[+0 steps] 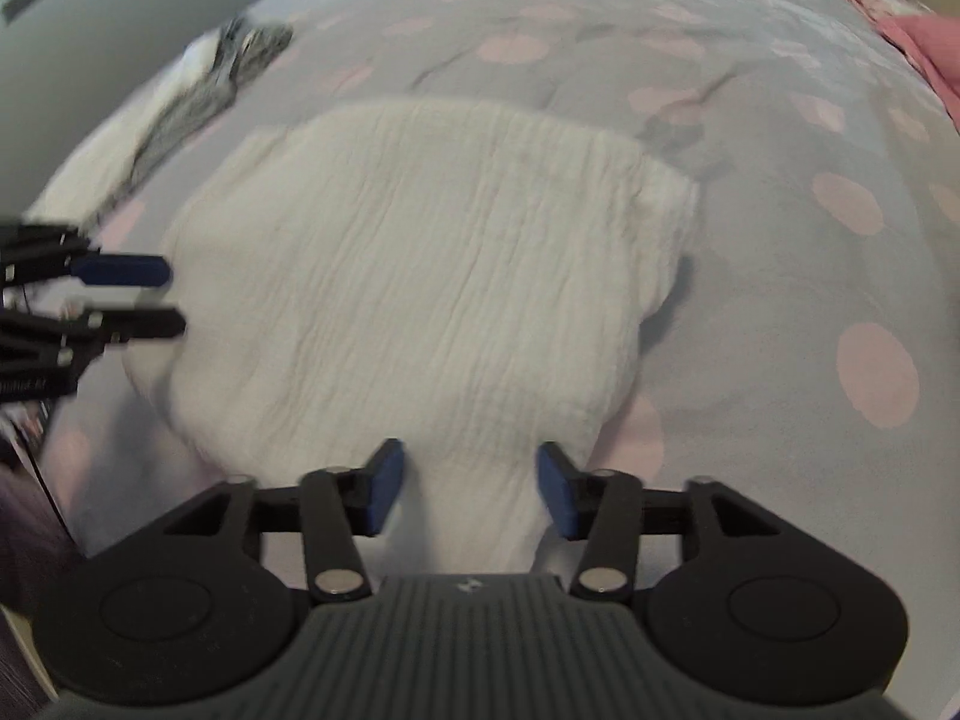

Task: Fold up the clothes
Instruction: 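Open both grippers and release the folded white shirt on the bed, then grasp the folded white shirt from both sides with both grippers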

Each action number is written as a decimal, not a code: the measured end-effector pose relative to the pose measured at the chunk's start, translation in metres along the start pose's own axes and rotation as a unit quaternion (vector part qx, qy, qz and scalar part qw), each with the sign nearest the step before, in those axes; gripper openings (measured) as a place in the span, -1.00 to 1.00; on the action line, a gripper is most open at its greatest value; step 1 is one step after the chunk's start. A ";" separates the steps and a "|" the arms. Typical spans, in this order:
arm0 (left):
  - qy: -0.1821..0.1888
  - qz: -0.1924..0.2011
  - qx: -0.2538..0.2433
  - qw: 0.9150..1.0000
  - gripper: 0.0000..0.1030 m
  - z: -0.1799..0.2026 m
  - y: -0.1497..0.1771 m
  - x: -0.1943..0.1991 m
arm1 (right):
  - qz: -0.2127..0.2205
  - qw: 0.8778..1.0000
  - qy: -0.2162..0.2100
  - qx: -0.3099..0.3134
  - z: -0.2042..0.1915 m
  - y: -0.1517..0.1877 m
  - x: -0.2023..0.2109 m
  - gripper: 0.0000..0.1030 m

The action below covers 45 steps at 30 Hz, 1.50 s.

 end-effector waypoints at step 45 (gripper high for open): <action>0.122 -0.043 0.218 0.967 -0.22 -0.026 -0.024 -0.098 | -0.014 0.968 -0.148 -0.201 -0.020 -0.054 -0.083 -0.27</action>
Point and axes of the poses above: each gripper's, at about its wrist camera, not at the fingertips, and x roughly against the way its jaws point, z to its right, y to its underside, the point moved 9 cm from there along -x, roughly the way its jaws point, and after that the axes turned 10 degrees about y, right-handed, at the moved point
